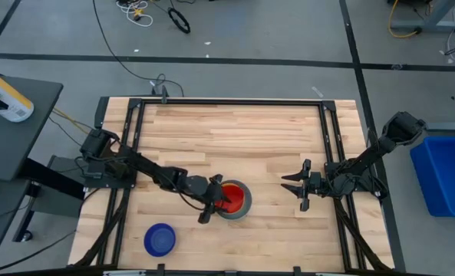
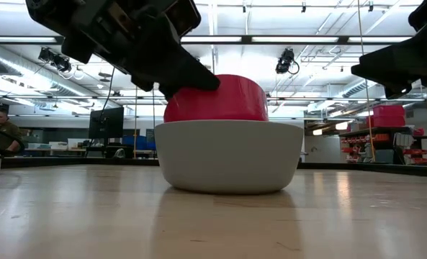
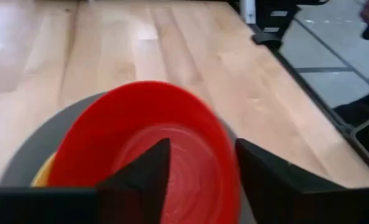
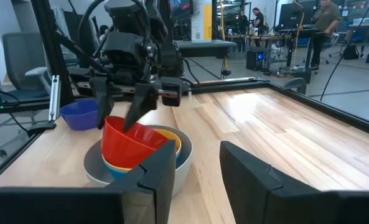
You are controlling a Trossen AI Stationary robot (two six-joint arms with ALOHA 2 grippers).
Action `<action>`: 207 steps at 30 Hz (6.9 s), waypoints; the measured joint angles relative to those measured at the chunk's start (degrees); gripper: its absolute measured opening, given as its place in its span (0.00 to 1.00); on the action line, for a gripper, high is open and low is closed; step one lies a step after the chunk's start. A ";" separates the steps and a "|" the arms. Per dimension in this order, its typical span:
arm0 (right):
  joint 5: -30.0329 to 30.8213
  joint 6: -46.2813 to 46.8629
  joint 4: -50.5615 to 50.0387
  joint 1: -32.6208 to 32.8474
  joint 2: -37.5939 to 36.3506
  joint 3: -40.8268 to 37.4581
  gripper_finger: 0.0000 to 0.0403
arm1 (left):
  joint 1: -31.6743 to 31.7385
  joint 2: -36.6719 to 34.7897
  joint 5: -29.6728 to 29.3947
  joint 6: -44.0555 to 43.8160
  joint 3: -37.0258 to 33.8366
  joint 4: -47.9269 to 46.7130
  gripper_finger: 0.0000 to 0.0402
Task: Nest bowls inside each other
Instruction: Stack the red bowl on top of the yellow bowl, then stack the dark blue bowl on top of the red bowl
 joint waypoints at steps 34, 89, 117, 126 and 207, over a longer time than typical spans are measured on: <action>0.26 2.17 -1.85 -0.01 0.02 0.04 0.33 | -1.60 1.59 -9.02 2.86 -0.14 -0.13 0.67; 3.05 2.54 -2.54 -0.07 0.11 -0.02 0.31 | 12.69 15.06 20.14 4.79 6.80 17.34 0.00; 1.36 8.08 -6.21 -0.02 0.09 -0.02 0.32 | -21.57 -27.60 -16.51 -27.31 -2.43 -62.41 0.00; 1.42 8.35 -6.07 -0.02 0.09 -0.02 0.35 | -28.83 -27.57 -10.20 -35.40 -2.43 -62.62 0.17; 2.01 10.08 -8.37 -0.01 0.11 -0.02 0.35 | 13.11 -23.91 2.11 11.84 -26.01 21.77 0.01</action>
